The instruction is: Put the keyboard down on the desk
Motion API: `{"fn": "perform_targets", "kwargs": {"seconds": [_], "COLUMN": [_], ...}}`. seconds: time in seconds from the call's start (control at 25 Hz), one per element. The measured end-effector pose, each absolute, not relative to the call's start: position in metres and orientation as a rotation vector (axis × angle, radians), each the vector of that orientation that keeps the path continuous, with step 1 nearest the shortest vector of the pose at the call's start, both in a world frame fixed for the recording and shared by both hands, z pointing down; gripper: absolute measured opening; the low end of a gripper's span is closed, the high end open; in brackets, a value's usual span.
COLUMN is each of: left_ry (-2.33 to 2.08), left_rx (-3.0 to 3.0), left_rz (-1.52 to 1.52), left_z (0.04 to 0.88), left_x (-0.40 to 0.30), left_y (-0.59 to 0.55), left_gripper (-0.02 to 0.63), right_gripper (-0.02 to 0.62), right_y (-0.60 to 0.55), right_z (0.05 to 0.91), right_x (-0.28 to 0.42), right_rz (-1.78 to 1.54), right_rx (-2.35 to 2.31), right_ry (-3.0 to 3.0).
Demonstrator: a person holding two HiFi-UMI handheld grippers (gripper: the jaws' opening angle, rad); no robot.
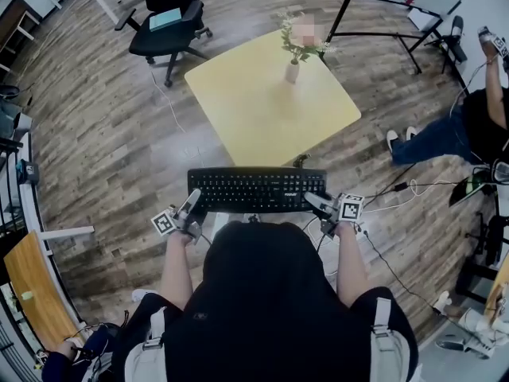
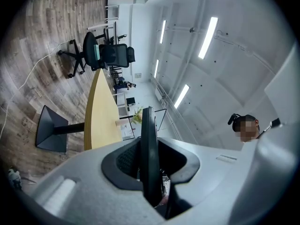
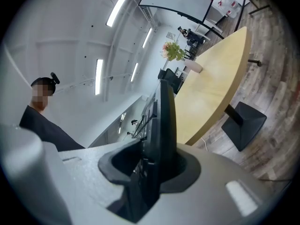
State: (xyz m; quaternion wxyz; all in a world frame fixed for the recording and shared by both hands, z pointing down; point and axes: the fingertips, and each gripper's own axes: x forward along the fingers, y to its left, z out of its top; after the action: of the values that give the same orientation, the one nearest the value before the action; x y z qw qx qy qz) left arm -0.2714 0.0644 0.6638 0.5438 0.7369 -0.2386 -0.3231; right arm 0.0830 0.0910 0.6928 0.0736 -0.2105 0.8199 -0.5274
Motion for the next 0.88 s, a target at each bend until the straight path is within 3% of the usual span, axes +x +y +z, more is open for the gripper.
{"fn": "perform_targets", "kwargs": {"seconds": [0.88], "left_ry": [-0.556], "left_rx": [1.768], "left_rz": [-0.712], "left_z": [0.670], "left_x": [-0.246], "left_y": [-0.005], "left_gripper": [0.094], "right_gripper": [0.129], "right_y": [0.028], "right_z": [0.700], "right_x": [0.107], "right_rz": [-1.591], "right_rx": [-0.671], "right_ry": [2.434]}}
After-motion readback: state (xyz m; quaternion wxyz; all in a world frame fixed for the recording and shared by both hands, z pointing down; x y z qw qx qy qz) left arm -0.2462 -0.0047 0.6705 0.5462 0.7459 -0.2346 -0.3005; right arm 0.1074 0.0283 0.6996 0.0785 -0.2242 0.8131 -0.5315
